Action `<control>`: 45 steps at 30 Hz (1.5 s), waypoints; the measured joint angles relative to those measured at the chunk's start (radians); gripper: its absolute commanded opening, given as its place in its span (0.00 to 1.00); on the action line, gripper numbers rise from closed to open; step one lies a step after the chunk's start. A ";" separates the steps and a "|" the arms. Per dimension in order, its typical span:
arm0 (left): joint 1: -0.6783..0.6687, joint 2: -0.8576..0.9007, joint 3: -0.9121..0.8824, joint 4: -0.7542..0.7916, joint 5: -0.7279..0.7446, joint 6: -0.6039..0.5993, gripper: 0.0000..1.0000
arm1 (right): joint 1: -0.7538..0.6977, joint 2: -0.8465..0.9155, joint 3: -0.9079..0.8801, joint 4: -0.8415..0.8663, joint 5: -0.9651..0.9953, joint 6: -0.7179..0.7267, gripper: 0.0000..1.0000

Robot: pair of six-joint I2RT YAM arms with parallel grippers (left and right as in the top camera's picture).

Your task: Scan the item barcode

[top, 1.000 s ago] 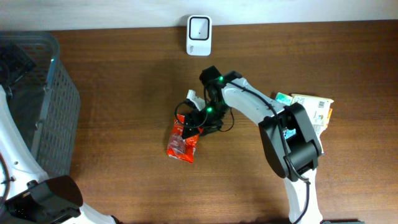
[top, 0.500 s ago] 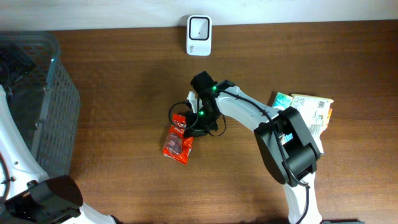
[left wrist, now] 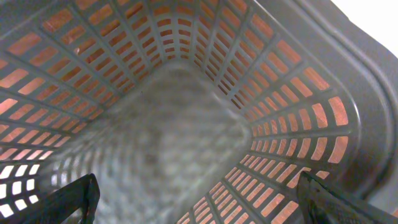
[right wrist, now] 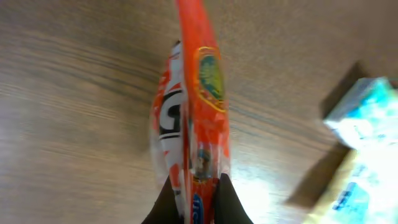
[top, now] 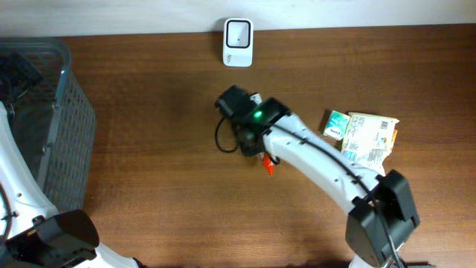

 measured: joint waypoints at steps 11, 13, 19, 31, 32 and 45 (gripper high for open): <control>0.000 0.000 0.000 0.000 0.000 0.000 0.99 | 0.072 0.151 0.000 0.004 0.147 -0.007 0.04; 0.000 0.000 0.000 0.000 0.000 0.000 0.99 | 0.093 0.169 0.000 0.006 0.156 -0.010 0.04; 0.000 0.000 0.000 0.000 0.000 0.000 0.99 | 0.237 0.186 0.000 0.044 0.199 -0.026 0.09; 0.000 0.000 0.000 0.000 0.000 0.000 0.99 | 0.379 0.186 0.007 0.039 0.179 -0.134 0.63; 0.000 0.000 0.000 0.000 0.000 0.000 0.99 | 0.370 0.186 0.014 0.037 0.159 -0.134 0.63; 0.000 0.000 0.000 0.000 0.000 0.000 0.99 | -0.090 -0.002 0.088 0.034 -0.317 -0.152 0.67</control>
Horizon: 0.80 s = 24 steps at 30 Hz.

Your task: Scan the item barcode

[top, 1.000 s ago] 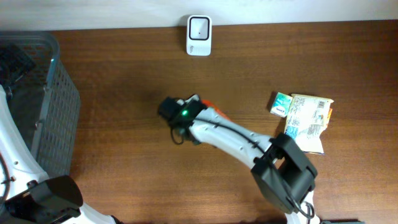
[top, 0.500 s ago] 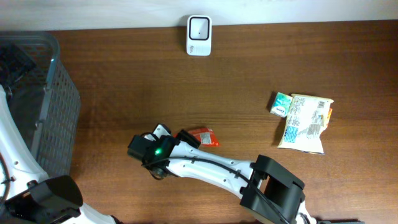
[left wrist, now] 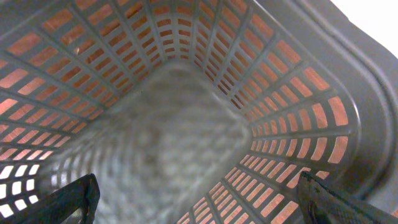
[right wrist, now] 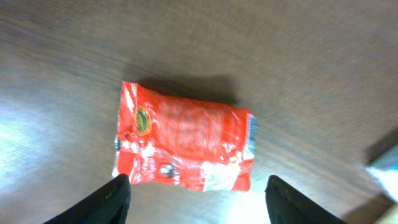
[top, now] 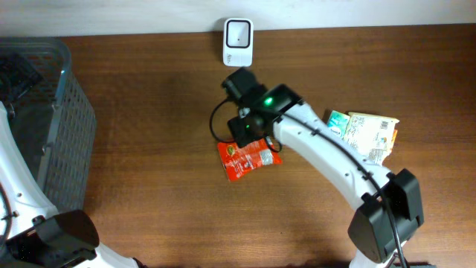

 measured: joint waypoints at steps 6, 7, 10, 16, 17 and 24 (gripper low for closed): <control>0.000 0.000 0.000 0.000 0.000 0.000 0.99 | -0.031 0.001 0.000 -0.027 -0.127 -0.007 0.69; 0.000 0.000 0.000 0.000 0.000 0.000 0.99 | -0.031 0.001 0.000 -0.035 -0.138 -0.008 0.70; 0.000 0.000 0.000 0.000 0.000 0.000 0.99 | -0.031 0.001 0.000 -0.055 -0.155 -0.008 0.70; 0.000 0.000 0.000 0.000 0.000 0.000 0.99 | -0.031 0.001 0.000 -0.062 -0.163 0.006 0.70; 0.000 0.000 0.000 0.000 0.000 0.000 0.99 | -0.031 0.001 0.000 -0.064 -0.166 0.013 0.70; 0.000 0.000 0.000 0.000 0.000 0.000 0.99 | -0.029 0.047 0.000 -0.048 -0.303 0.054 0.70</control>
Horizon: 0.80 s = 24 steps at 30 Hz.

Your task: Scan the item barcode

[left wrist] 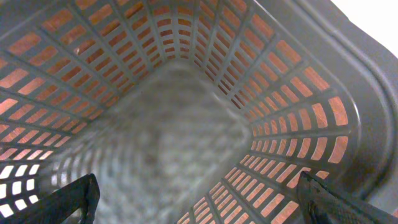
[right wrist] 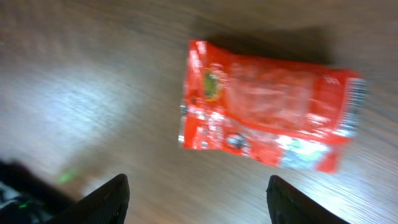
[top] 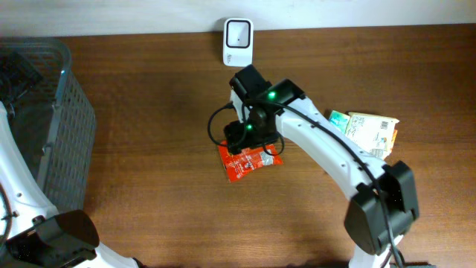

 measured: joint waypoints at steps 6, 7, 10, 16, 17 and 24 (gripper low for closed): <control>0.000 0.000 0.000 0.000 0.000 0.000 0.99 | 0.045 0.142 0.000 0.203 -0.108 0.003 0.70; 0.000 0.000 0.000 0.000 0.000 0.000 0.99 | 0.052 0.161 0.000 0.248 -0.114 0.004 0.70; 0.000 0.000 0.000 0.000 0.000 0.000 0.99 | 0.065 0.220 0.000 0.347 -0.127 0.028 0.70; 0.000 0.000 0.000 0.000 0.000 0.000 0.99 | 0.065 0.240 0.000 0.344 -0.129 0.033 0.70; 0.000 0.000 0.000 0.000 0.000 0.000 0.99 | 0.065 0.240 0.000 0.336 -0.129 0.033 0.70; 0.000 0.000 0.000 0.000 0.000 0.000 0.99 | 0.065 0.240 0.000 0.189 -0.159 0.029 0.70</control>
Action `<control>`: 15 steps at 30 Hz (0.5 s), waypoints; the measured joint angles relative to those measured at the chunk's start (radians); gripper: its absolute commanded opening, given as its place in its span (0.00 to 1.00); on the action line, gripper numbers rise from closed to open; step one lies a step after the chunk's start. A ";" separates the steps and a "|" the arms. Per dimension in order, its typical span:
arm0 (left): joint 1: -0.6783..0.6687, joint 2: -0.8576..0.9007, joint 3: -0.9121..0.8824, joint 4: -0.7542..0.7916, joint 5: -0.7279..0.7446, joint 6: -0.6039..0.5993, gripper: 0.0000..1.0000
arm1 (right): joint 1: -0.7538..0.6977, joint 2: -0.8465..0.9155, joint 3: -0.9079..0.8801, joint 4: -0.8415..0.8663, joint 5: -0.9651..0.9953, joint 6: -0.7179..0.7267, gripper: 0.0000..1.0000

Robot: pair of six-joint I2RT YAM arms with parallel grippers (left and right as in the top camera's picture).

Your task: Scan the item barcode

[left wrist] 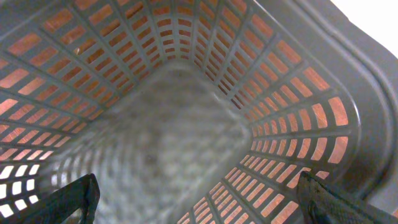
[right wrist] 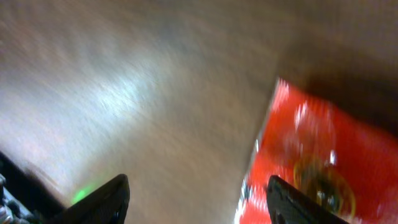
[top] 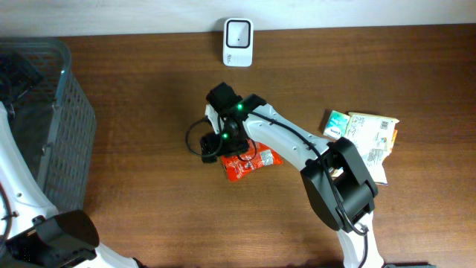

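Observation:
The red snack packet (top: 253, 164) lies flat on the wooden table (top: 149, 193), a little below the middle. My right gripper (top: 214, 146) hangs just left of it and is open with nothing between the fingers. In the right wrist view, which is blurred, the packet (right wrist: 320, 158) fills the lower right, under the right fingertip, and the right gripper (right wrist: 199, 205) spans bare wood. The white scanner (top: 238, 33) stands at the table's far edge. My left gripper (left wrist: 199, 205) is open inside the grey basket (left wrist: 186, 124).
The grey mesh basket (top: 71, 141) stands at the table's left end. A green box (top: 336, 124) and a yellow-and-white packet (top: 372, 138) lie at the right, beside the right arm.
My right gripper has moved left, from above the red packet to beside its left edge. It stays open. The packet and the left arm have not moved.
My right gripper was shut on the red packet, held on edge over the table. Then the packet lay flat on the table with the gripper open above it. The gripper stayed open over it and now hangs to its left. The left gripper stayed in the basket.

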 measured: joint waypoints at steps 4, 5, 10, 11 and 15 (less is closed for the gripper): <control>0.000 0.000 0.000 0.000 0.000 0.000 0.99 | -0.005 0.000 0.001 -0.175 0.028 -0.034 0.71; 0.000 0.000 0.000 -0.001 0.000 0.000 0.99 | -0.009 0.000 0.001 -0.204 0.042 -0.041 0.72; 0.000 0.000 0.000 0.000 0.000 0.000 0.99 | -0.078 0.000 0.001 -0.320 0.092 -0.083 0.73; 0.000 0.000 0.000 0.000 0.000 0.000 0.99 | -0.098 0.000 0.001 -0.339 0.095 -0.094 0.73; 0.000 0.000 0.000 0.000 0.000 0.000 0.99 | -0.182 0.000 0.001 -0.425 0.090 -0.174 0.73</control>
